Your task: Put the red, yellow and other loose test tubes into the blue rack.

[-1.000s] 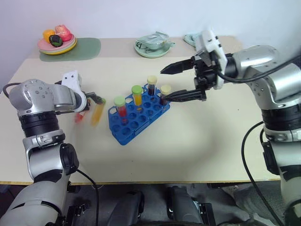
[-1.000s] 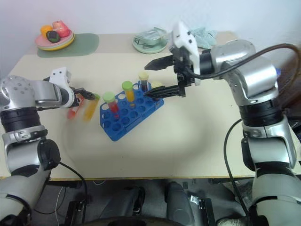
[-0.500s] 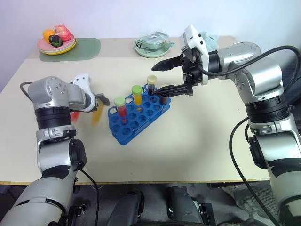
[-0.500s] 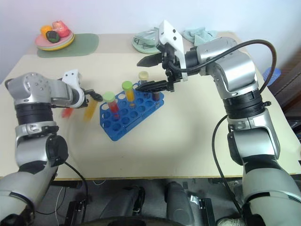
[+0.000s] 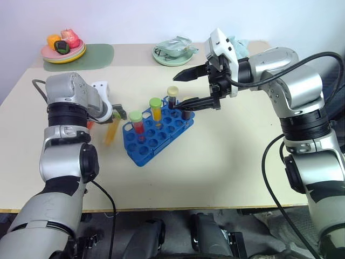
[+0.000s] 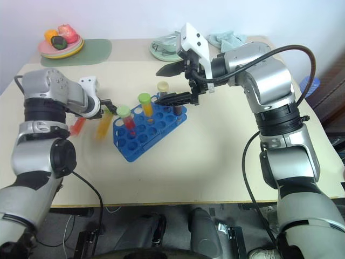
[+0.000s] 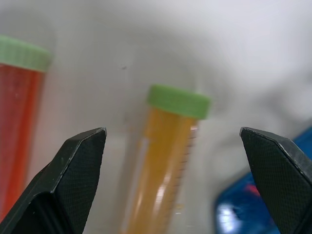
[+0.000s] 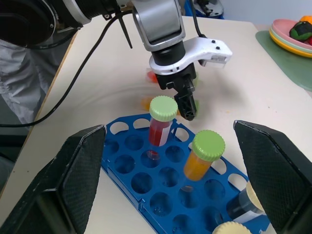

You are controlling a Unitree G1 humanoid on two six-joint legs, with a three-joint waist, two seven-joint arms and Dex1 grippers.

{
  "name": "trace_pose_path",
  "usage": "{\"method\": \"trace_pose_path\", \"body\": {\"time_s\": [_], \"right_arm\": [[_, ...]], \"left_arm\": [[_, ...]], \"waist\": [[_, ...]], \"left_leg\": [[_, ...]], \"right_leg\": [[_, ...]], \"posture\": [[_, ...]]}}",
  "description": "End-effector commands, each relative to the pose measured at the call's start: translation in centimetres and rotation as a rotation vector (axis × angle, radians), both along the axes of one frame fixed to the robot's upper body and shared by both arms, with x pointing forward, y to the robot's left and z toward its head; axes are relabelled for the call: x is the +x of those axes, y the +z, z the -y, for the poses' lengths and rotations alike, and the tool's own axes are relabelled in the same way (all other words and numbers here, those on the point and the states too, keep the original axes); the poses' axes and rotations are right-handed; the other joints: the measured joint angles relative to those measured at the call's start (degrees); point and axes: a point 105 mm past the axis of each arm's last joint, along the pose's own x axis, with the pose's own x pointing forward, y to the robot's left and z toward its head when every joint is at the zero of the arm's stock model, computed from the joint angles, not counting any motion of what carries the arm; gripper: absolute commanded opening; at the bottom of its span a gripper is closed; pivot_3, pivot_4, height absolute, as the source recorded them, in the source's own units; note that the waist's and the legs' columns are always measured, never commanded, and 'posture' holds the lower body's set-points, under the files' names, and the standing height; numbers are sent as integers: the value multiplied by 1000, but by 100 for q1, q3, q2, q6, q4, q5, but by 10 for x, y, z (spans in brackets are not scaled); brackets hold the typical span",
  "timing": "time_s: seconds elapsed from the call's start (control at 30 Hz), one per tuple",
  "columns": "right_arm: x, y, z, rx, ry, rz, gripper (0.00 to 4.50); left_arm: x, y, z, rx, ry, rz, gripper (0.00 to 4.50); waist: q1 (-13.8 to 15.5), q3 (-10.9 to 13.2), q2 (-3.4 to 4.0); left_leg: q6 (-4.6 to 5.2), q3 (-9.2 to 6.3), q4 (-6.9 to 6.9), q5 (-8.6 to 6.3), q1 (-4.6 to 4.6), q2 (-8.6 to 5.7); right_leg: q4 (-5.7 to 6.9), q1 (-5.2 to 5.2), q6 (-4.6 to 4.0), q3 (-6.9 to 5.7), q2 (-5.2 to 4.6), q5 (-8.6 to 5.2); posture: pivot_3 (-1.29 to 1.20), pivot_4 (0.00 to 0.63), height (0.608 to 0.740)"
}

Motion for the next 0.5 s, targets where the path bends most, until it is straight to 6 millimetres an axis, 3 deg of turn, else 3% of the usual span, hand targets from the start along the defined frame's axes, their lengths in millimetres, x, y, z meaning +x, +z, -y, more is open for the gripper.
{"method": "trace_pose_path", "body": {"time_s": [0.03, 0.43, 0.5], "right_arm": [[-6, 14, 1, 33, 10, 52, 4269], [-6, 11, 3, 30, -5, 40, 4269], [-6, 11, 3, 31, -7, 41, 4321]], "left_arm": [[7, 20, -2, 29, -24, 58, 4500], [4, 3, -2, 52, -70, 1, 4500], [4, 2, -4, 62, -72, -2, 3945]], "waist": [[2, 0, 0], [-10, 0, 0], [-9, 0, 0]], "left_leg": [[0, 0, 0, 0, -2, 0], [0, 0, 2, 0, -3, -1], [0, 0, 2, 0, -3, -1]], "right_leg": [[0, -1, 0, 0, 0, 0], [6, -5, 0, 0, -1, 0], [7, -5, 0, 0, -1, 0]], "posture": [[0, 150, 740], [0, 150, 740], [0, 150, 740]]}}
